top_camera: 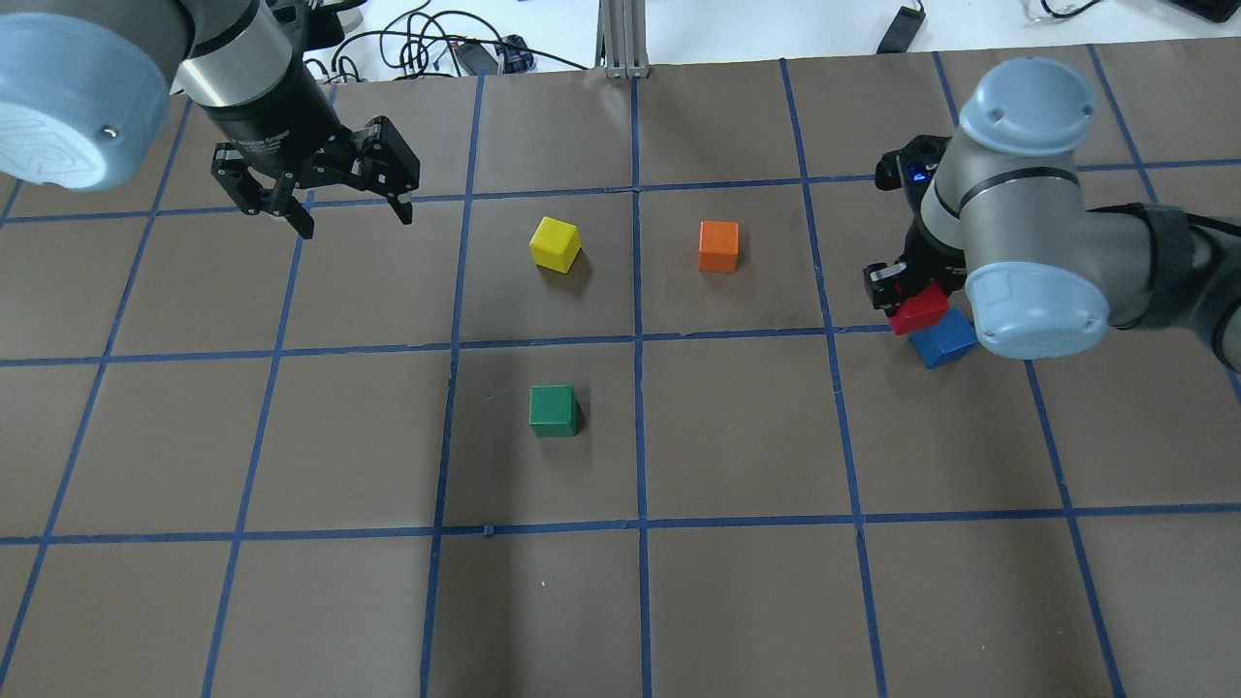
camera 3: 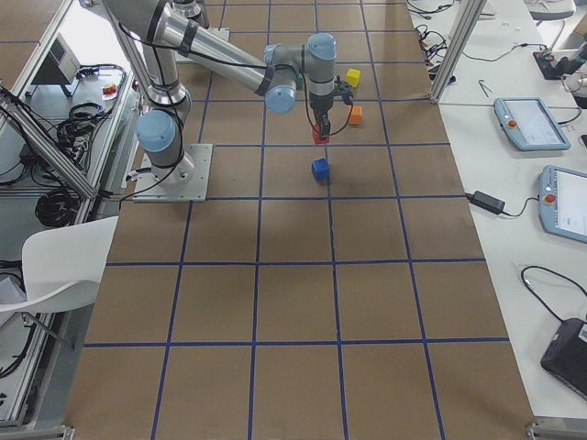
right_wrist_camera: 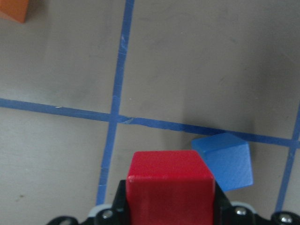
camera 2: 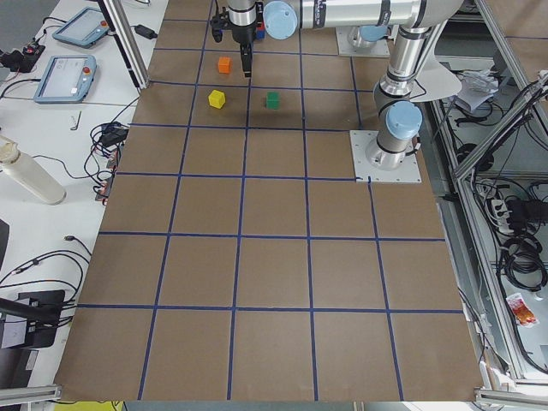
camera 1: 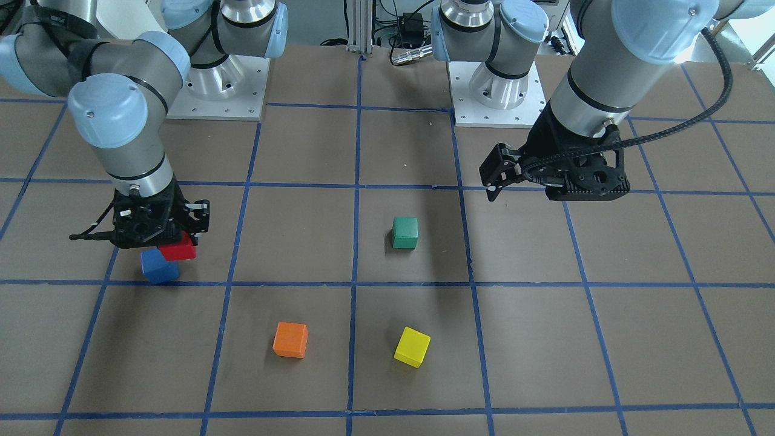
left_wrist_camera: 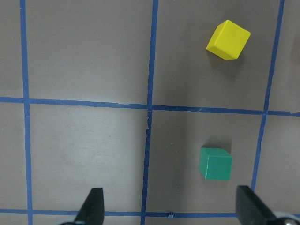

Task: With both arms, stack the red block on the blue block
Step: 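Carry the red cube with the right gripper over the blue cube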

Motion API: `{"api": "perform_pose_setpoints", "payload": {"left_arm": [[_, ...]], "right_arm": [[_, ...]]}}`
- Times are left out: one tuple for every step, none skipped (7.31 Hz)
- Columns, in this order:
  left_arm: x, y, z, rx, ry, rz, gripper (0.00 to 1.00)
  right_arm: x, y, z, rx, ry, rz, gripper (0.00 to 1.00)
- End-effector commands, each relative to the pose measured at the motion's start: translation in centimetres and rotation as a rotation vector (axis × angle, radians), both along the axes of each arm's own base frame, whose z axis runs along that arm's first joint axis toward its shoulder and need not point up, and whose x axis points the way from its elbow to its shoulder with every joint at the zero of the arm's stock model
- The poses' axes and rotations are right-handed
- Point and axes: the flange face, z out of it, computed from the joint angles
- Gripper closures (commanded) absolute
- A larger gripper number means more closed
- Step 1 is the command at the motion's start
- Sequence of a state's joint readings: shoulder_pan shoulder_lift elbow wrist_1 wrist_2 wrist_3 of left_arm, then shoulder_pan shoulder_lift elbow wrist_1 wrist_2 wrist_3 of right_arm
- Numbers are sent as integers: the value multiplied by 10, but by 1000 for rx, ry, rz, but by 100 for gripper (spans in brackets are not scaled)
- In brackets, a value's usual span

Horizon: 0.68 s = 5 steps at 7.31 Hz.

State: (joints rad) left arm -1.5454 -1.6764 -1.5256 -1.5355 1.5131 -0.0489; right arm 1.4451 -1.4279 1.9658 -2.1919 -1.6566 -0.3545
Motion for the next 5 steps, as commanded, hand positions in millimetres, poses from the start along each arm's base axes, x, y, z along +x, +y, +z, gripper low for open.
{"api": "perform_pose_setpoints", "payload": {"left_arm": [[0, 1, 0, -1, -1, -1, 0], [-1, 0, -1, 2, 2, -1, 0], [0, 1, -2, 6, -1, -1, 0], [-1, 2, -2, 4, 1, -1, 0], [0, 2, -3, 6, -1, -1, 0]], "right_arm": [[-64, -4, -7, 37, 21, 116, 95], [-66, -5, -14, 53, 16, 134, 95], [-65, -8, -30, 79, -8, 133, 96], [-66, -15, -39, 93, -18, 130, 96], [-65, -13, -42, 100, -22, 131, 96]]}}
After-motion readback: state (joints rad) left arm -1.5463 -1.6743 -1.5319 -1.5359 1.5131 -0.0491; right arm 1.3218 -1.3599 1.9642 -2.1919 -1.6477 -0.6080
